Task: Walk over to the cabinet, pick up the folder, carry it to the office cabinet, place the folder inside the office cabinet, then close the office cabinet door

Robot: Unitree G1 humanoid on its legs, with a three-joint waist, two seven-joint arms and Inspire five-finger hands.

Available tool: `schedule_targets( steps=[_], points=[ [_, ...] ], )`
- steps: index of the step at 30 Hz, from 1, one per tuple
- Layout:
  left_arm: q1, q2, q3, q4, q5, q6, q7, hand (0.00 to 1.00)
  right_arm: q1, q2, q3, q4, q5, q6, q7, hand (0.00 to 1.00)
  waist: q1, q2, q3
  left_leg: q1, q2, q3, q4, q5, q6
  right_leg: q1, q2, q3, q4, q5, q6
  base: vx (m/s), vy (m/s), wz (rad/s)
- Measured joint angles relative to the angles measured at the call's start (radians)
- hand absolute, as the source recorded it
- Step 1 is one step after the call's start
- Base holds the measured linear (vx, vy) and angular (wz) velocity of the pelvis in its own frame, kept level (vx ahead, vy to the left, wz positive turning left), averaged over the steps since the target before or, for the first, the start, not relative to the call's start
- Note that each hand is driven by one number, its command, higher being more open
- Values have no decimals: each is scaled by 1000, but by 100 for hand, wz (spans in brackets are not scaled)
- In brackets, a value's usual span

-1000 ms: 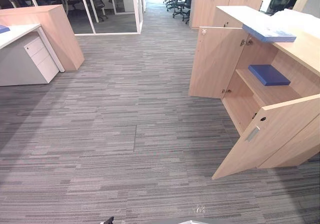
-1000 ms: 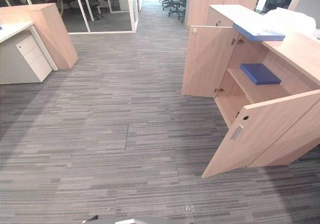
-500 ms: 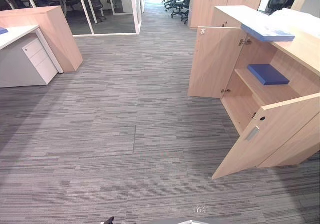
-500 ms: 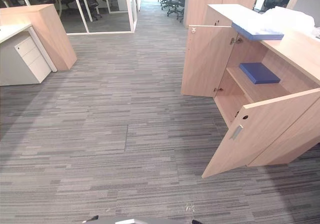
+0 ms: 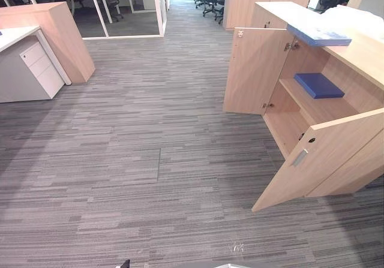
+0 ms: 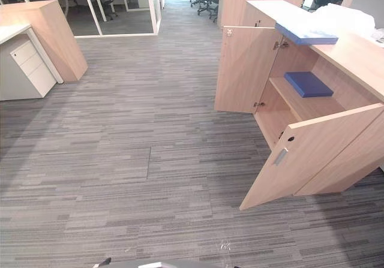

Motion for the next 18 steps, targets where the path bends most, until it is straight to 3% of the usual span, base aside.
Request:
schedule_targets(
  steps=[3, 5, 7, 8, 9, 11, 14, 17, 18],
  points=[
    [-5, 1, 6, -9, -3, 0, 9, 100, -6, 2, 1, 0, 0, -1, 0, 100, -2, -5, 10, -38, 2, 0, 60, -26, -22, -13, -1, -1, 6, -1, -1, -11, -3, 1],
    [-27, -4, 22, -35, -4, -12, 26, 100, -26, 2, -3, -2, 1, -3, -1, 100, -1, 0, 55, -121, 22, 5, 235, -106, -39, -28, 11, -1, 37, -15, -20, -74, -16, -1],
    [-30, -15, 51, -67, -3, -14, 31, 100, -26, 8, -4, -27, 1, -3, -1, 100, 4, 1, 73, -181, 47, 33, 363, -147, -58, -45, 21, -2, 61, -46, -62, -86, -5, -11],
    [-31, -21, 86, -98, -4, -15, 36, 100, -25, 17, 5, -54, 1, -3, -6, 100, 7, -4, 93, -254, 67, 64, 524, -153, -65, -39, 23, 5, 75, -58, -76, -76, -3, -25],
    [-29, -28, 108, -123, -6, -19, 45, 100, -23, 18, 11, -63, 2, -3, -11, 100, 9, -6, 100, -338, 93, 92, 670, -177, -62, -41, 23, 13, 93, -63, -84, -37, -2, -26],
    [-29, -43, 115, -145, -6, -22, 55, 100, -23, 13, 10, -67, 2, -2, -20, 100, 8, 5, 101, -403, 122, 103, 718, -216, -52, -34, 15, 31, 109, -81, -85, 67, 15, -26],
    [-32, -47, 115, -170, -4, -23, 57, 100, -23, 12, 12, -78, 3, -3, -21, 100, 8, 9, 102, -486, 130, 98, 620, -201, -48, -22, -31, 49, 109, -108, -67, 170, 101, -18],
    [-41, -58, 116, -186, -5, -42, 73, 100, -26, -4, 51, -84, 2, 0, -24, 100, 10, 24, 101, -590, 143, 98, 401, -77, -65, -10, -91, 60, 106, -162, -20, 374, 316, -7],
    [-37, -62, 118, -181, -20, -54, 79, 100, -31, -25, 45, -68, 2, 3, -28, 100, 17, 50, 93, -605, 183, 81, 236, 6, -90, 30, -121, 81, 105, -227, 27, 672, 607, -41]
  ],
)
